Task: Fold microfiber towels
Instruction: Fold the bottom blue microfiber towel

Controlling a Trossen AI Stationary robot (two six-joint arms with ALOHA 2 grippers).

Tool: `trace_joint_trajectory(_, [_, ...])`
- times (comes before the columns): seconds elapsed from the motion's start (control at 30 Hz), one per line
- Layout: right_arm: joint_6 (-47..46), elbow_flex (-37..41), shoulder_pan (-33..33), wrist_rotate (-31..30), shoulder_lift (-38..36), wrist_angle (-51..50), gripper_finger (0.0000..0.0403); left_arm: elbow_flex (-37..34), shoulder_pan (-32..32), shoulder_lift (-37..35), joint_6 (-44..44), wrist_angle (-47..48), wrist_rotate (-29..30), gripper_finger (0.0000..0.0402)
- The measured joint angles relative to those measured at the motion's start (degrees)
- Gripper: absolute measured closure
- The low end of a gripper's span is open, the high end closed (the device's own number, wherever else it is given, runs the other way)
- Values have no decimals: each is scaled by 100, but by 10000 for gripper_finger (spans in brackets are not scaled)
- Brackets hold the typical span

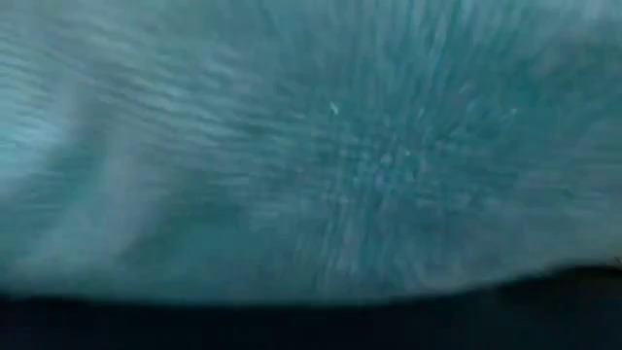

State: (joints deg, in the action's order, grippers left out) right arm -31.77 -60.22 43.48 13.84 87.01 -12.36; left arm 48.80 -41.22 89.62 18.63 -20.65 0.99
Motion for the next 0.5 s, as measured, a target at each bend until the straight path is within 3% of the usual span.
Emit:
trace_joint_trajectory(0.23, [765, -716, -123, -714, -121, -1689, 394, -2, 180, -1114, -412, 1737, 480, 401])
trace_joint_trajectory(0.5, [1482, -1615, -703, -2921, -707, -4020, 394, -11, 501, -2809, -975, 3503, 1342, 401])
